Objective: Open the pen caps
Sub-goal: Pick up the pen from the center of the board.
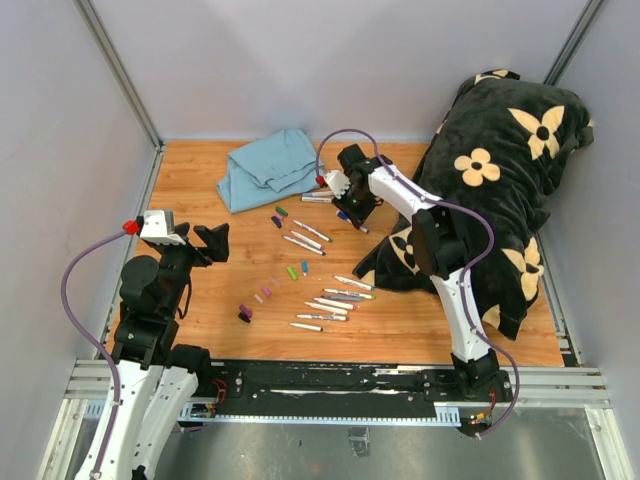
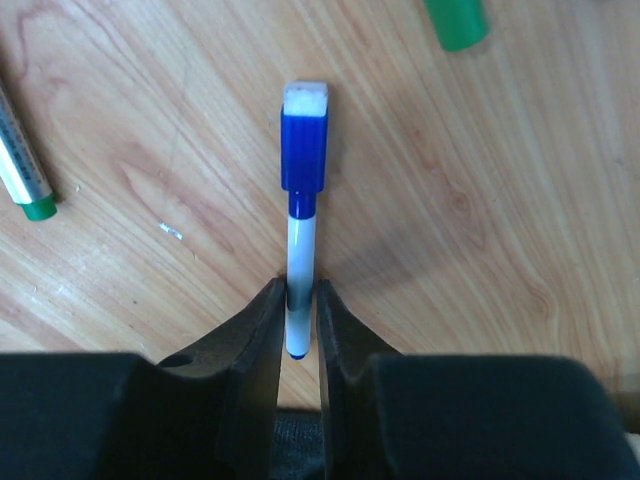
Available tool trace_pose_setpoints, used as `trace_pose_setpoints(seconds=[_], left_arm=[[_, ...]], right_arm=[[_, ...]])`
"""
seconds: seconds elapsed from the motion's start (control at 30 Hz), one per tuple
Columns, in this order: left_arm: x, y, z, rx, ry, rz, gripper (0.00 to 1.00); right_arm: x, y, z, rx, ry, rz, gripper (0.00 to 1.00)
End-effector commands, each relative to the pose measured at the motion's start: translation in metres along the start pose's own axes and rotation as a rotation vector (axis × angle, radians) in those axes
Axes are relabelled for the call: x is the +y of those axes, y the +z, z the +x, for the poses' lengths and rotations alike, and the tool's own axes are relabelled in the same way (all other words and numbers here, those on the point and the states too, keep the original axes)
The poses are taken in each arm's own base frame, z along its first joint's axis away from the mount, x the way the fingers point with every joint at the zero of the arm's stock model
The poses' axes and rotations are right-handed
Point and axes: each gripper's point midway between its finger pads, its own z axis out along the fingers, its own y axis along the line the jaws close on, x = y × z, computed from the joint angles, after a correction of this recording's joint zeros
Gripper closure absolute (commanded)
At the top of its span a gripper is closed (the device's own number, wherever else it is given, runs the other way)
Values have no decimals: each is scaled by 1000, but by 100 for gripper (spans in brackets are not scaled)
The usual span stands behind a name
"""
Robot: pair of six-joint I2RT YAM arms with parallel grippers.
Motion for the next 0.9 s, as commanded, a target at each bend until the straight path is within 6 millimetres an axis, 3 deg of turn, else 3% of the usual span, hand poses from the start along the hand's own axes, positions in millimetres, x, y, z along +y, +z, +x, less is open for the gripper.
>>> trace_pose_setpoints(seconds=[0.0,0.23,0.33,0.43,0.7,0.87], left_arm=[[-3,0,-10,-36,12,15,1],[-3,0,-10,-36,12,15,1],[-3,0,-10,-34,12,15,1],[-3,0,-10,-34,12,15,1],[-12,1,-7,-19,-3,66,1],[-38,3,-2,15,-88,191,1]], right_arm=[[21,9,20,118,-61,-64,81],[35,18,22,130,-81,-117,90],[34,19,21,129,-82,-113,98],[30,14,17,116,-76,-92,99],[31,-35,-14,-93,-39,-118,99],[41,-72,-32,-238,-16,-178,99]])
